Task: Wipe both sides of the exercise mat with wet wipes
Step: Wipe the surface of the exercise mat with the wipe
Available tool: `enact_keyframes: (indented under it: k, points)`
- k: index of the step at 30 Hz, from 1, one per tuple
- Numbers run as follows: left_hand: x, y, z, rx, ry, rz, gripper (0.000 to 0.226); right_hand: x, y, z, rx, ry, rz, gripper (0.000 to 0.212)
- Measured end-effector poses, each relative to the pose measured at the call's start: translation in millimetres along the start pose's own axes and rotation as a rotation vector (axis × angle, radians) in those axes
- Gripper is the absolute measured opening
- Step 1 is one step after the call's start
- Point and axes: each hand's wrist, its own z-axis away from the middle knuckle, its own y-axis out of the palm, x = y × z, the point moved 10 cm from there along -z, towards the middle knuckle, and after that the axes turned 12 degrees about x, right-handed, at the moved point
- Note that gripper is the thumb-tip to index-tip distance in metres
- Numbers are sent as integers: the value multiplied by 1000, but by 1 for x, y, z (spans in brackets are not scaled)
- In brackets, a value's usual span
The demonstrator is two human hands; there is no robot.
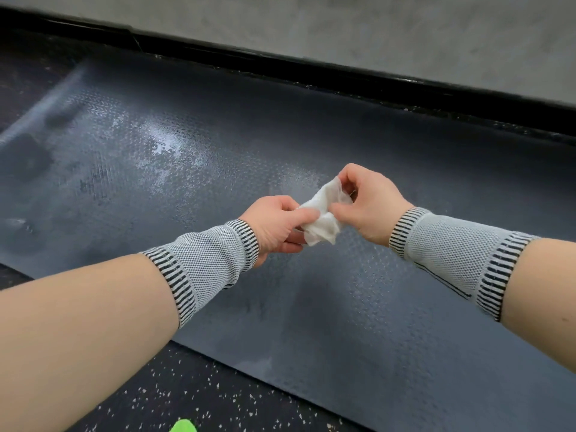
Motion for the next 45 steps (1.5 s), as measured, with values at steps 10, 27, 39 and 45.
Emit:
enact_keyframes:
  k: [10,27,39,45]
  points:
    - [24,-4,7,13,-225,282,26,46,28,18,25,-257,153,8]
    - [94,-56,66,45,-102,-1229,34,45,174,62,379,-530,420,19]
    - [133,-66,101,124,-95,-1444,52,34,242,127,675,-985,677,10]
    - [142,-67,101,156,-139,-1475,51,33,245,127,685,-919,700,32]
